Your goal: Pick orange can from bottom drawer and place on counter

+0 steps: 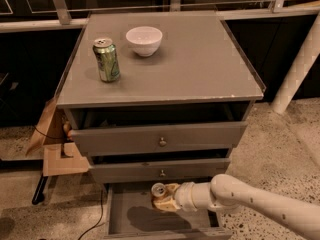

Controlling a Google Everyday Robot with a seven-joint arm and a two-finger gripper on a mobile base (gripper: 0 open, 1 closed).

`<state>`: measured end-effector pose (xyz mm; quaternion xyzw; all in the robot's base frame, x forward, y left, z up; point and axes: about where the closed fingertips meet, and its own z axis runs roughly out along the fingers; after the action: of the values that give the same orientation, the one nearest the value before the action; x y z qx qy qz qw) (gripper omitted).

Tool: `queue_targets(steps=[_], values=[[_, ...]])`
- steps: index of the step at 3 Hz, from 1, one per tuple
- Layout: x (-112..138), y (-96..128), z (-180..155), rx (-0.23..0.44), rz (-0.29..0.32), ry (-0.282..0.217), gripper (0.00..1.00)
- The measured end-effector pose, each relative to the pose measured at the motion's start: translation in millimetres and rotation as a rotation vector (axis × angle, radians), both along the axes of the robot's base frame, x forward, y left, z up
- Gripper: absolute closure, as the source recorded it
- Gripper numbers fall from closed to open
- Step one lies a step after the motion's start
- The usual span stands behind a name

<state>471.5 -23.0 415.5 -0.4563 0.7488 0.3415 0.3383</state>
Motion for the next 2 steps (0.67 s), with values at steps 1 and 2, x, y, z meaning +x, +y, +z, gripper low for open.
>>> queue_targets(steps=[1, 2], values=[[-17.7, 2.0, 77.0, 0.009, -0.040, 0.003, 1.00], [-8.5, -4.8, 107.2, -0.037, -0.037, -0.055, 1.00]])
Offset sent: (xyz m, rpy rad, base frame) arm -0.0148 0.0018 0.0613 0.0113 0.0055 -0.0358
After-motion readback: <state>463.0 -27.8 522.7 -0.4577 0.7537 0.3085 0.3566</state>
